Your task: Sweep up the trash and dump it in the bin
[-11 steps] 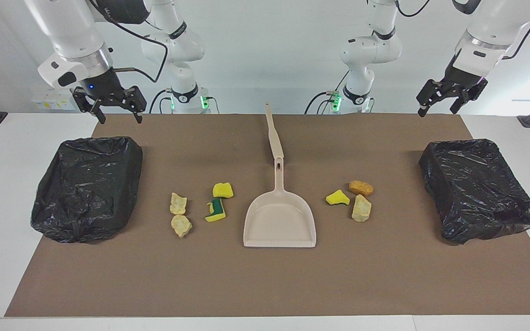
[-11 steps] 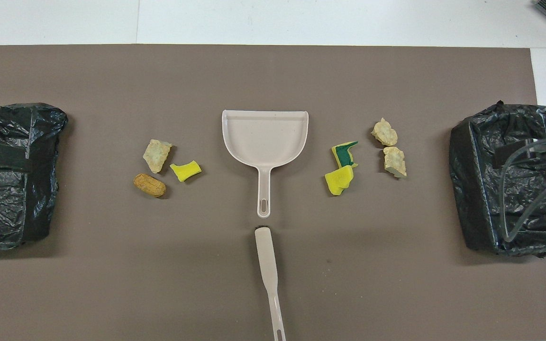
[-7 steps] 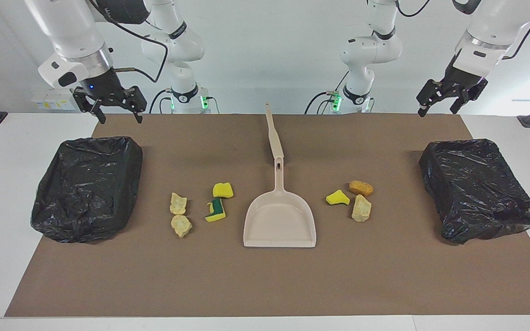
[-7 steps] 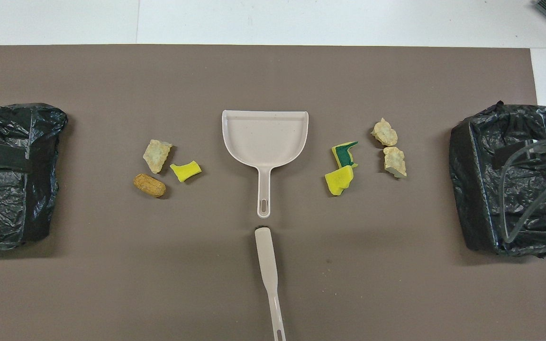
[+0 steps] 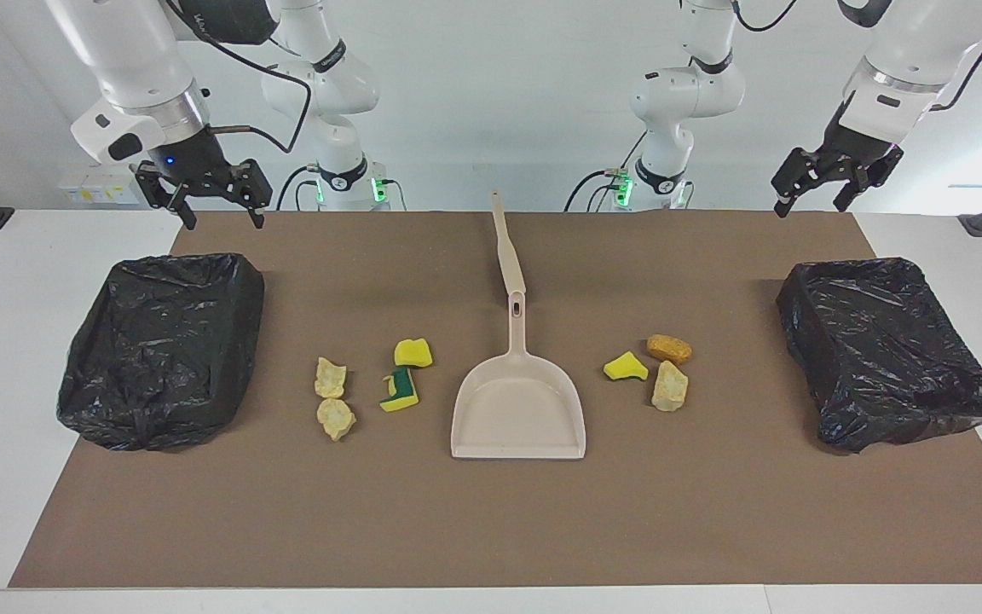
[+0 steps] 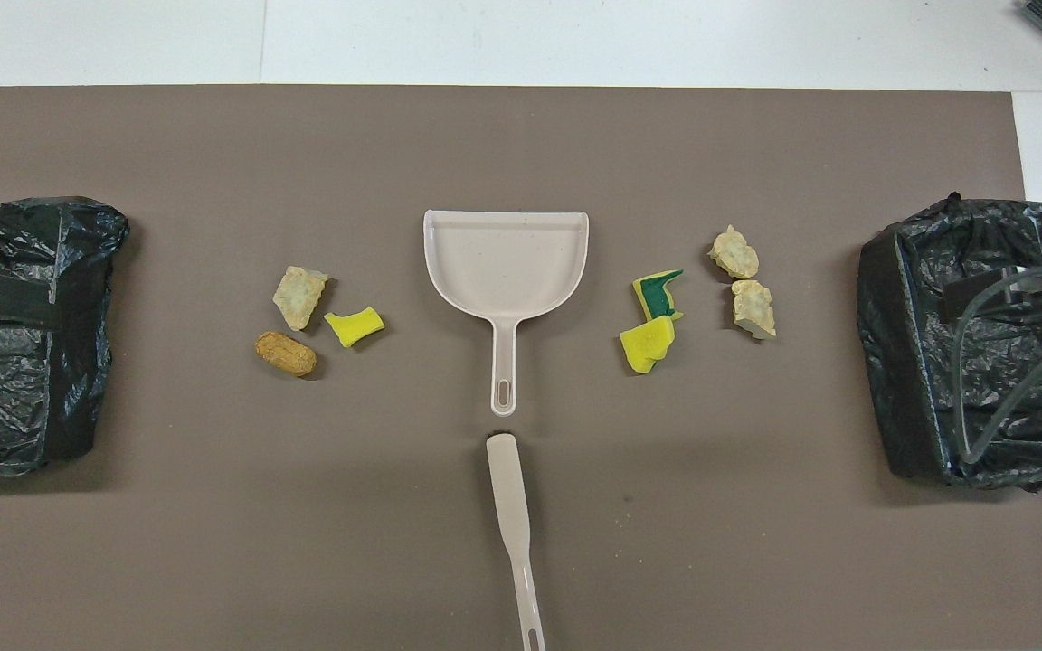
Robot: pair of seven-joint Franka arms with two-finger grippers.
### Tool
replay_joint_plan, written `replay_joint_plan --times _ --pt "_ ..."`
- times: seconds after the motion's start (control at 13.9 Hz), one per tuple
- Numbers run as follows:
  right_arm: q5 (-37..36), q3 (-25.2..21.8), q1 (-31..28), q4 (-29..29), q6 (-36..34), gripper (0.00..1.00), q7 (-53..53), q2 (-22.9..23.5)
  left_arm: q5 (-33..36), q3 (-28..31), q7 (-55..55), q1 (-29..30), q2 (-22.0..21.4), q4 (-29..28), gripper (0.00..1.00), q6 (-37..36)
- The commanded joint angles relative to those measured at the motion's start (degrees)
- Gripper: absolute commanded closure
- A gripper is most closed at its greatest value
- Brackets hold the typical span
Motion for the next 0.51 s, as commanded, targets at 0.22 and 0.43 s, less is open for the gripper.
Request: replay_joint_plan --times 0.22,0.43 --pt "1.08 0.13 0.04 -1.8 0.09 0.0 0.87 -1.61 0.15 0.04 -0.16 -0.07 -0.84 -1.35 0.0 0.54" --pt "1.08 0.13 -0.04 -2.33 0.17 0.0 0.87 -1.96 -0.03 -0.13 -0.78 -1.12 -1.9 -3.11 0.0 0.37"
